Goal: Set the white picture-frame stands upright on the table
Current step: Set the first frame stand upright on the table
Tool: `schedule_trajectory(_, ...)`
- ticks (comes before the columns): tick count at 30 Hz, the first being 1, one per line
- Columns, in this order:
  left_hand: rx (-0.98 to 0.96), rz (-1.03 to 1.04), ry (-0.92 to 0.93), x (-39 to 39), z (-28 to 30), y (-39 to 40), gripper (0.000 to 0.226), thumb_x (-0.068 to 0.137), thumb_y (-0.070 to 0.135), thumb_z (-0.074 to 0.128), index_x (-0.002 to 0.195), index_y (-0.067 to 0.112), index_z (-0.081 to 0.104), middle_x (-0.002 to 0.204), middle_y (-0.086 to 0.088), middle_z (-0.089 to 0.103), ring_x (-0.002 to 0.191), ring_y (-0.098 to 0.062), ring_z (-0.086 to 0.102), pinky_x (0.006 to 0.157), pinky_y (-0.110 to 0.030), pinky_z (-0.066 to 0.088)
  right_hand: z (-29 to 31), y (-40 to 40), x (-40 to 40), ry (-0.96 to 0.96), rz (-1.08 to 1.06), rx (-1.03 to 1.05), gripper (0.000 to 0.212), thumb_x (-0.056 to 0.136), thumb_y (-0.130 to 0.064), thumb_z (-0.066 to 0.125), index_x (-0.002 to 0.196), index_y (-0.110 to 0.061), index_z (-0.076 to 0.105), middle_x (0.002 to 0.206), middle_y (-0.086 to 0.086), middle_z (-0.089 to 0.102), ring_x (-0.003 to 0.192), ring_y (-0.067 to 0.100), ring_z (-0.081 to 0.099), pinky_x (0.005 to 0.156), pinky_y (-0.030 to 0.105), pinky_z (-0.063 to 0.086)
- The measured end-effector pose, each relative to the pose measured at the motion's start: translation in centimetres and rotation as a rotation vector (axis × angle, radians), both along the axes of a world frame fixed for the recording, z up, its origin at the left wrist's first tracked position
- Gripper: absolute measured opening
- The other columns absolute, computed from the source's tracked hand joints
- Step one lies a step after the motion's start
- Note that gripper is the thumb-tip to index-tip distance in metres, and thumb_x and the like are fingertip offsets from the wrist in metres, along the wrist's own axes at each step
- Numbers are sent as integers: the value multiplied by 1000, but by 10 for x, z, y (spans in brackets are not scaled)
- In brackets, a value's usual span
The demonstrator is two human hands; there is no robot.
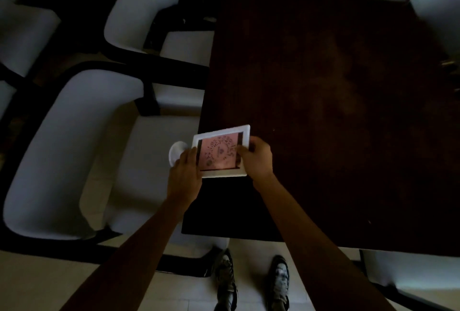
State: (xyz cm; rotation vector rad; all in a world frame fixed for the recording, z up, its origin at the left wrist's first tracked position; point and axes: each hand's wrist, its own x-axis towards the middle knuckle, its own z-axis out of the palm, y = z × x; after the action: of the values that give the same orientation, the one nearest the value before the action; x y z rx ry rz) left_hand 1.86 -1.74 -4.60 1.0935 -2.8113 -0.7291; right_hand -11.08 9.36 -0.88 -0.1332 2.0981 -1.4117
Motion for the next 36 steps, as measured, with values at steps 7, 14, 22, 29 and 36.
schedule_trajectory(7,-180,-30,21,12,18,-15,43,77,1,63,119,0,57,102,-31,65,92,-47,61,76,-53,52,45,-28,2,172,173,-36,20,85,-8,62,104,-8,62,96,2,63,84,12,60,61,14,45)
schedule_trajectory(14,-169,-63,213,15,26,-22,56,75,22,30,111,-7,60,101,-32,67,95,-45,64,86,-54,52,83,-30,4,287,198,-42,19,82,-10,64,101,-10,64,91,2,68,80,13,64,74,30,57)
schedule_trajectory(22,0,-260,293,-20,21,20,41,79,9,44,114,-3,60,105,-25,69,93,-37,67,81,-40,55,113,-2,-4,423,178,31,11,78,-10,65,88,-6,61,79,7,67,72,22,66,63,34,55)
schedule_trajectory(29,77,-441,288,-46,-1,65,40,70,4,76,107,3,62,101,-16,71,97,-29,67,83,-36,56,112,44,-18,440,142,111,13,81,-10,64,93,-5,61,84,8,69,67,17,67,60,30,58)
schedule_trajectory(36,1,-482,342,-74,-4,111,28,77,12,70,103,5,63,95,-9,73,93,-21,68,82,-25,52,106,88,-38,450,70,163,12,79,-12,64,90,-10,62,77,1,67,68,14,66,60,28,56)
